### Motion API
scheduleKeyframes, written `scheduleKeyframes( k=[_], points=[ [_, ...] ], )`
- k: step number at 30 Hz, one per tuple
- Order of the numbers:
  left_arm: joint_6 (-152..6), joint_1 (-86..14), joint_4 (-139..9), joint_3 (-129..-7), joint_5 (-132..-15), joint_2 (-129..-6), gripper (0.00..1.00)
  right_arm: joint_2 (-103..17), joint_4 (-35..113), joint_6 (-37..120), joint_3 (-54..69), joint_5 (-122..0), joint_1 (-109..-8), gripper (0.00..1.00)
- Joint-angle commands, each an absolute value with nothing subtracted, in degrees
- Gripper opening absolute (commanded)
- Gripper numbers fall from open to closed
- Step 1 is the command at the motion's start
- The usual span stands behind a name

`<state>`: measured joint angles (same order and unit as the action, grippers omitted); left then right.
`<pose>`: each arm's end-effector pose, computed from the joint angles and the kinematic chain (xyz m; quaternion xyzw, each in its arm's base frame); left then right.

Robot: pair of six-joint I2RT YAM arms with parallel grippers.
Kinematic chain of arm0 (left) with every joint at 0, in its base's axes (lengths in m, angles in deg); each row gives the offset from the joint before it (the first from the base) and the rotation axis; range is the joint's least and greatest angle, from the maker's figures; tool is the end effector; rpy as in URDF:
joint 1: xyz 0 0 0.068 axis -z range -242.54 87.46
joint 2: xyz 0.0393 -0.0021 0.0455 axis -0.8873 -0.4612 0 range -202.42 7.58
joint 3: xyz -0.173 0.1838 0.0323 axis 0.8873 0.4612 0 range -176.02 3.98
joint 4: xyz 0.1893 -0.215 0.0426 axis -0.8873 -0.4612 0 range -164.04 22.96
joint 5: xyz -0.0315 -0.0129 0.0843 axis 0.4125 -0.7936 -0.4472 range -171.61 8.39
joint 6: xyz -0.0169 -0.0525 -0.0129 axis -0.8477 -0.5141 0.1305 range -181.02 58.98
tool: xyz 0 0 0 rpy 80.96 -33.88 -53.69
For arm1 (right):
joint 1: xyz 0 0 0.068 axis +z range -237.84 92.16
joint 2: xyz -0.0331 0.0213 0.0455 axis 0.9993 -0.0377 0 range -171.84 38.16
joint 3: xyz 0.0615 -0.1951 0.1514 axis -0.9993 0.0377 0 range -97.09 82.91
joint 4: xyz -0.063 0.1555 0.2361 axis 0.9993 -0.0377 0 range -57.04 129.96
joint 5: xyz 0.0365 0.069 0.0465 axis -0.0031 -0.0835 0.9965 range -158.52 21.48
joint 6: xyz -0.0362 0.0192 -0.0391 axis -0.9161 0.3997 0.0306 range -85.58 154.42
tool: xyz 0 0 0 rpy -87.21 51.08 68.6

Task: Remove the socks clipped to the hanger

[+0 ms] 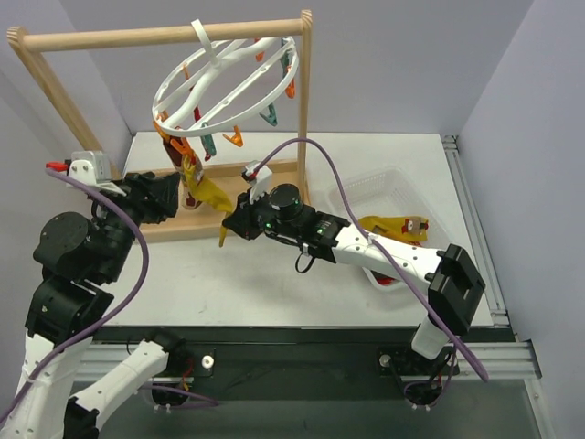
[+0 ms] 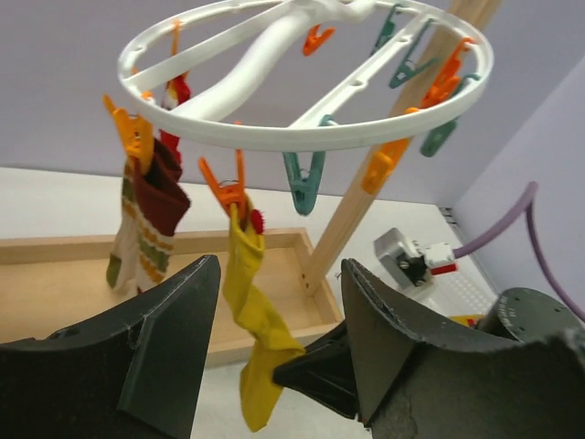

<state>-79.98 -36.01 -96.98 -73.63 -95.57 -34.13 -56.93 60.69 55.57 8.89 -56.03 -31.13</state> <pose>0.1264 -0.0523 0.4979 -0.0462 0.6690 -0.2101 0.7115 0.2302 0.3663 0.3140 -0.2883 0.6479 0.5004 0.4967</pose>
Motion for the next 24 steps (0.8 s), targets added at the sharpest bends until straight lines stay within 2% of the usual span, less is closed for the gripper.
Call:
scheduleKeyframes(
  k=[1,5,24],
  points=[
    [-78.2,-36.0,-103.6,-75.7,-103.9,-37.5,0.68,-52.8,61.1,56.3,8.6,-55.2,-30.6,0.00],
    [-82.6,-37.7,-107.1,-78.8,-98.8,-43.7,0.74,-51.7,60.5,56.3,9.0,-55.2,-30.5,0.00],
    [-88.1,-47.4,-97.9,-81.8,-88.8,-53.0,0.74,-48.6,58.9,56.4,10.1,-55.0,-29.8,0.00]
  ],
)
